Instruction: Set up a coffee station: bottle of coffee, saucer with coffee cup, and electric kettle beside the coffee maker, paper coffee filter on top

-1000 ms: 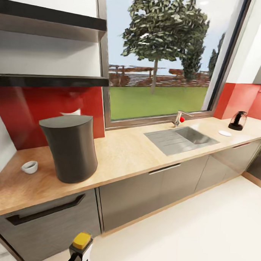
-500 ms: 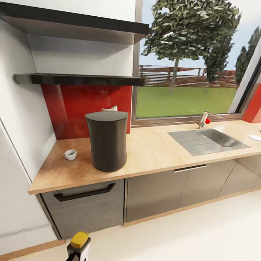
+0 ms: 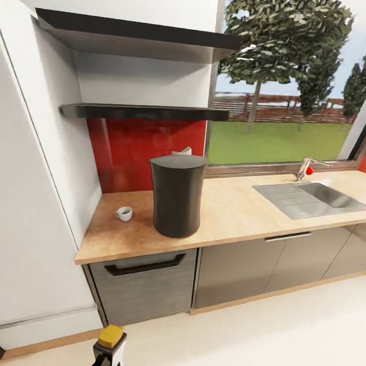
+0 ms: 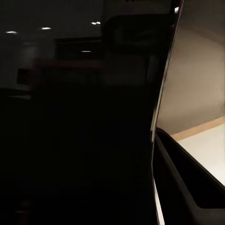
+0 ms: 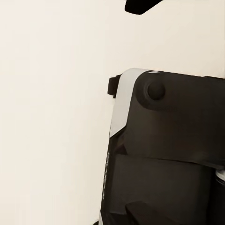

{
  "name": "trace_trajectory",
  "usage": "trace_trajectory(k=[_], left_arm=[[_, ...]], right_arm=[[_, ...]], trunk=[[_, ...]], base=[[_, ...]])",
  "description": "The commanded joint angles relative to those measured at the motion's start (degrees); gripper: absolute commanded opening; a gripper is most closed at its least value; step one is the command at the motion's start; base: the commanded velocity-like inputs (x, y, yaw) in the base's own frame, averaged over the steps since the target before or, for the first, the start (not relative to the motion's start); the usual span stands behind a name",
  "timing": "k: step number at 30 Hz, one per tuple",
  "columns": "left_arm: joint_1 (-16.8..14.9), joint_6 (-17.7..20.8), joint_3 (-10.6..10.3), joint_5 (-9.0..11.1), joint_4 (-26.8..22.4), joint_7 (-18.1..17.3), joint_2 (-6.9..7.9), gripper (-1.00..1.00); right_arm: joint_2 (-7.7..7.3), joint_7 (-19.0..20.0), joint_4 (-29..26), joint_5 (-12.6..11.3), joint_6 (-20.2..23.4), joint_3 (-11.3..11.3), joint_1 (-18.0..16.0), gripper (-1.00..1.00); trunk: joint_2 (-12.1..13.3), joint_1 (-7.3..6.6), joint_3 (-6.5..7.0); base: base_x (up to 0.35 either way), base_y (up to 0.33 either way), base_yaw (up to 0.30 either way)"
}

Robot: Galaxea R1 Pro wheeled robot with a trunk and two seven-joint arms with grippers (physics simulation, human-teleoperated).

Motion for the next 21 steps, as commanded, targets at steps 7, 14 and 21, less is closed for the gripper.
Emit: trace_trajectory(k=[7, 14, 21], left_arm=[[-0.06, -0.18, -0.41, 0.29, 0.02, -0.25, 0.03, -1.0], [-0.13, -0.3, -0.43, 0.23, -0.84, -0.38, -0.3, -1.0], [-0.56, -0.2, -0.6, 0.27, -8.34, -0.29, -0.41, -1.0]], right_arm=[[0.09, 0.22, 0.04, -0.54, -0.17, 0.54, -0.11, 1.0], [0.2, 0.19, -0.29, -0.36, -0.18, 0.63, -0.09, 1.0], [0.11, 0.16, -0.34, -0.49, -0.41, 0.59, -0.07, 1.0]], trunk=[[-0.1, 0.04, -0.07], [-0.1, 0.04, -0.07], [-0.1, 0.04, -0.07]], base=[[0.0, 0.018, -0.087], [0.0, 0.0, -0.005], [0.0, 0.0, 0.0]])
